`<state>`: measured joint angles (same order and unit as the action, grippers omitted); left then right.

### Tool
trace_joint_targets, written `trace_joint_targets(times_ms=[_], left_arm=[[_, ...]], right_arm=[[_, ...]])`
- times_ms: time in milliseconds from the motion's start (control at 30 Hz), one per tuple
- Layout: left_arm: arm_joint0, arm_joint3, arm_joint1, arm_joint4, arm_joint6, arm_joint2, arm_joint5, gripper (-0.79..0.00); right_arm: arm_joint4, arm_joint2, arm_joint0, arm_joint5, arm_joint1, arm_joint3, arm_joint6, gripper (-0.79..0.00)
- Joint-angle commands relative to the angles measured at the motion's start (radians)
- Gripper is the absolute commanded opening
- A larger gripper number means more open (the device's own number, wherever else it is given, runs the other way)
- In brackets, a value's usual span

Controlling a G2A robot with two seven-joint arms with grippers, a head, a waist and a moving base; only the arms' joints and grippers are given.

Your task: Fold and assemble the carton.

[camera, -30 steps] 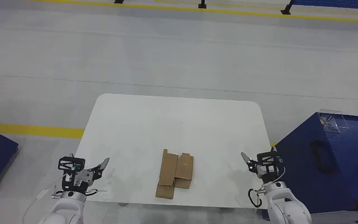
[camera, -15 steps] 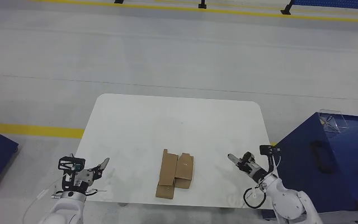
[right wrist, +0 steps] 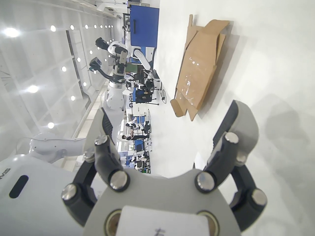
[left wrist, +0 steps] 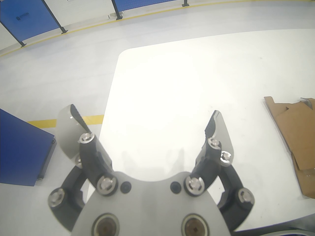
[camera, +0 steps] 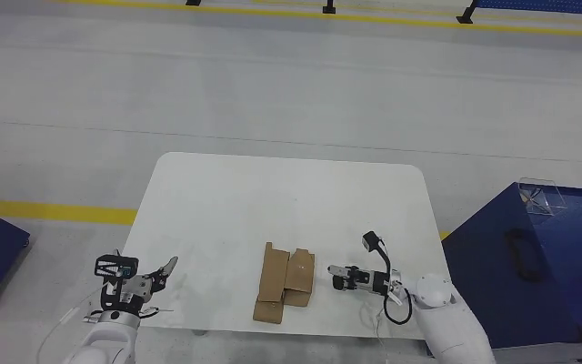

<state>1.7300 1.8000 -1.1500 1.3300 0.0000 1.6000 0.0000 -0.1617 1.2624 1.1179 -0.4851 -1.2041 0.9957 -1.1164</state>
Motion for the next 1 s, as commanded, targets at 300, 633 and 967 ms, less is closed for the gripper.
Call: trace_joint_targets(times_ms=[300, 633, 967], left_arm=[[0.000, 0.000, 0.000, 0.000, 0.000, 0.000, 0.000, 0.000], [0.000, 0.000, 0.000, 0.000, 0.000, 0.000, 0.000, 0.000], [0.000, 0.000, 0.000, 0.000, 0.000, 0.000, 0.000, 0.000]], right_arm=[[0.117, -0.179, -0.139, 0.003, -0.054, -0.163, 0.157, -0.215], [0.115, -0.281, -0.210, -0.081, -0.101, -0.279, 0.195, -0.785], [0.032, -0.179, -0.198, -0.333, -0.055, -0.079, 0.115, -0.785]])
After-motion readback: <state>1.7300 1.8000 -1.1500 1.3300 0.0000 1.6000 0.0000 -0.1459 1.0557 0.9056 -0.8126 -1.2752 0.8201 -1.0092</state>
